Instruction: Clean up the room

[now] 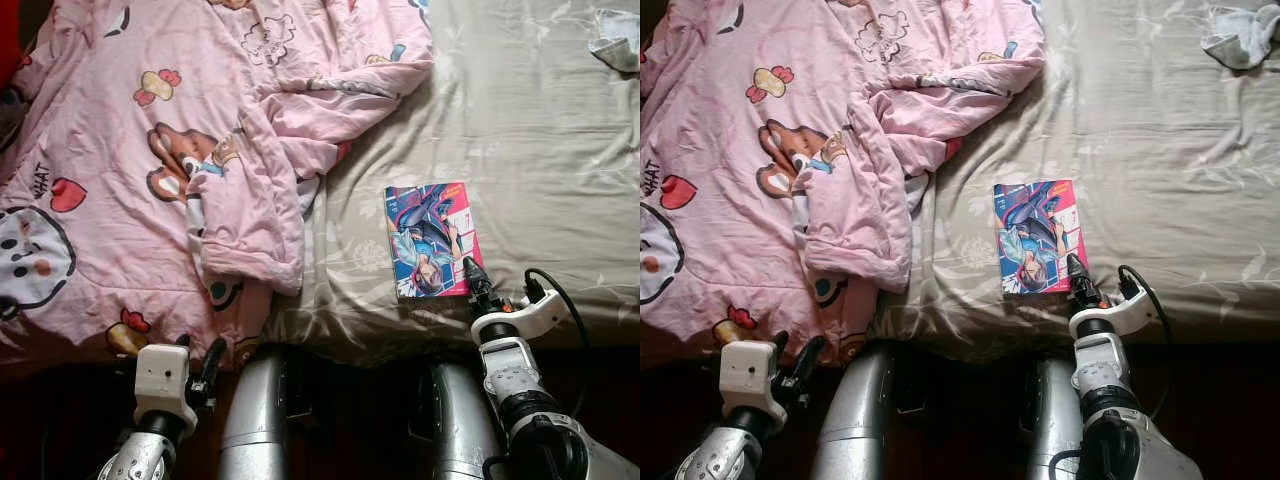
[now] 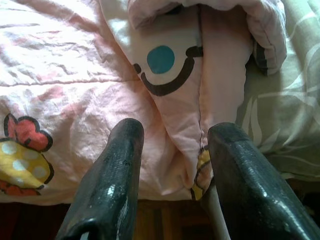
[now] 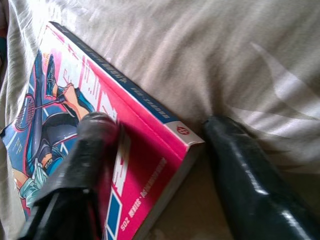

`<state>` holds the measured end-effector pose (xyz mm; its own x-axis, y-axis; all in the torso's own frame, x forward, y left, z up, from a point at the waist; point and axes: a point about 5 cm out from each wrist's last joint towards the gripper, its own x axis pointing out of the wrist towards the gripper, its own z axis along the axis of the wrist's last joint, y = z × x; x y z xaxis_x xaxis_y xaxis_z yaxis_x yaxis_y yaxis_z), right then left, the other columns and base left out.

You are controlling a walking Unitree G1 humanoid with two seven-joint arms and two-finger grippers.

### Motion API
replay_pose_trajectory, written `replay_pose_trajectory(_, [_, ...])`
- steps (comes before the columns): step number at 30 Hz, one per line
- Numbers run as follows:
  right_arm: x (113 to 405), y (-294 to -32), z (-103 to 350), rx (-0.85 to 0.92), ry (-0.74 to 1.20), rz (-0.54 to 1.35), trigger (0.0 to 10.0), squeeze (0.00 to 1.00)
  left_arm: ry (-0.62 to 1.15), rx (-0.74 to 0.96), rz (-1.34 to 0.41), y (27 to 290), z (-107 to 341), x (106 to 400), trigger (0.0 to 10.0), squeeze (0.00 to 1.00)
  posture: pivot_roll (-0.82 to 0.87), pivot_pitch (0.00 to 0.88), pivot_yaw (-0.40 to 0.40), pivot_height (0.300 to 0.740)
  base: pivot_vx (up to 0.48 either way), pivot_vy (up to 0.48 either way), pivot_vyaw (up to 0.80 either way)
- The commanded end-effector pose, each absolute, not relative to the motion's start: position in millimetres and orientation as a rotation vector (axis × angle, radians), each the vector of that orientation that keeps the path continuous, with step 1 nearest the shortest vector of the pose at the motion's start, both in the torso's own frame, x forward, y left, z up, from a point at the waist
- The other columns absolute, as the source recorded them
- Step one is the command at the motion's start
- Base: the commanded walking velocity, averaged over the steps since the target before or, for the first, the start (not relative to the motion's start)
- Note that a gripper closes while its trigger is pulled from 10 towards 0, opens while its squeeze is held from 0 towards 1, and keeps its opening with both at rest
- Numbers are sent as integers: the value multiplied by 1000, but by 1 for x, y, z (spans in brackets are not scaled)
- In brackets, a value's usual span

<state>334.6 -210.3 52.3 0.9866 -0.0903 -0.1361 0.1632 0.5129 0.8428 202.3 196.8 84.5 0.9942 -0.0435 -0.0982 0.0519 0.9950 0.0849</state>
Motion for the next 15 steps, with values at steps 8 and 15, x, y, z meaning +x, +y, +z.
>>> replay_pose_trajectory(8, [318,-192,26,1064,191,-135,0,0,141,101,-36,200,78,199,10000,0,249,534,139,590,0,0,0])
replay_pose_trajectory(15, [316,-191,24,1066,194,-134,0,0,136,102,-36,199,78,202,10000,0,246,528,138,590,0,0,0])
